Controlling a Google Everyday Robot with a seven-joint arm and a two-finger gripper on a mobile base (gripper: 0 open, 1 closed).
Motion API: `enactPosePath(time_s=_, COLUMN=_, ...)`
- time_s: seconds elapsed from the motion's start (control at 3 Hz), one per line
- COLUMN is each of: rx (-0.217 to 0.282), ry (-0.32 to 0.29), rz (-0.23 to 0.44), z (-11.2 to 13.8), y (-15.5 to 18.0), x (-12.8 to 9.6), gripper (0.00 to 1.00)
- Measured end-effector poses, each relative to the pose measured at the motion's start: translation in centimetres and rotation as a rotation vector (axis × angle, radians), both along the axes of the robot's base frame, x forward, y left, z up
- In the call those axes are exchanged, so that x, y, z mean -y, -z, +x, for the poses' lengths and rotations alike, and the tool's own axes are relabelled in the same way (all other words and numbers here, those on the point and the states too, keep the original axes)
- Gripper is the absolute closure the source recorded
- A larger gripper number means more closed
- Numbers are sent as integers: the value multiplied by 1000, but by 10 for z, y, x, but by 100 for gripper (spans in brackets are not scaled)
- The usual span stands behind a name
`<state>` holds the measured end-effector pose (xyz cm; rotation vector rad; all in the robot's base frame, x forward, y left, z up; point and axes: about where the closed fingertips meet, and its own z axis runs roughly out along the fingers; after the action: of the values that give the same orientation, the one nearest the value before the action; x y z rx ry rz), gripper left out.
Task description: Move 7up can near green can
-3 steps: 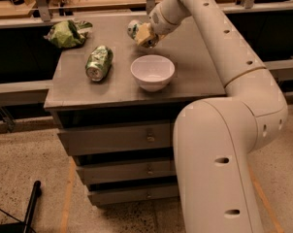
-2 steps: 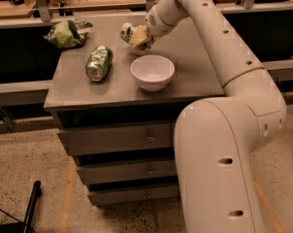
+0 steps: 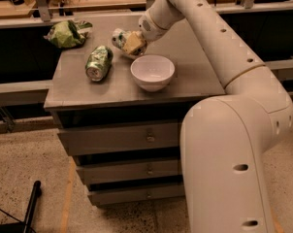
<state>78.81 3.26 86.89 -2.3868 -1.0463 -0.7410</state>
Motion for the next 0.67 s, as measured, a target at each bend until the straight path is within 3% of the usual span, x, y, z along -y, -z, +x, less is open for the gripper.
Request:
enactPosePath(time_s=0.33, rx=1, ry=-25, rz=-15, z=-8, y=6, x=-5, gripper=82)
enactPosePath(time_s=0.67, rx=-14, ry=-46, rz=-15, z=-18, y=11, x=-12, gripper=58)
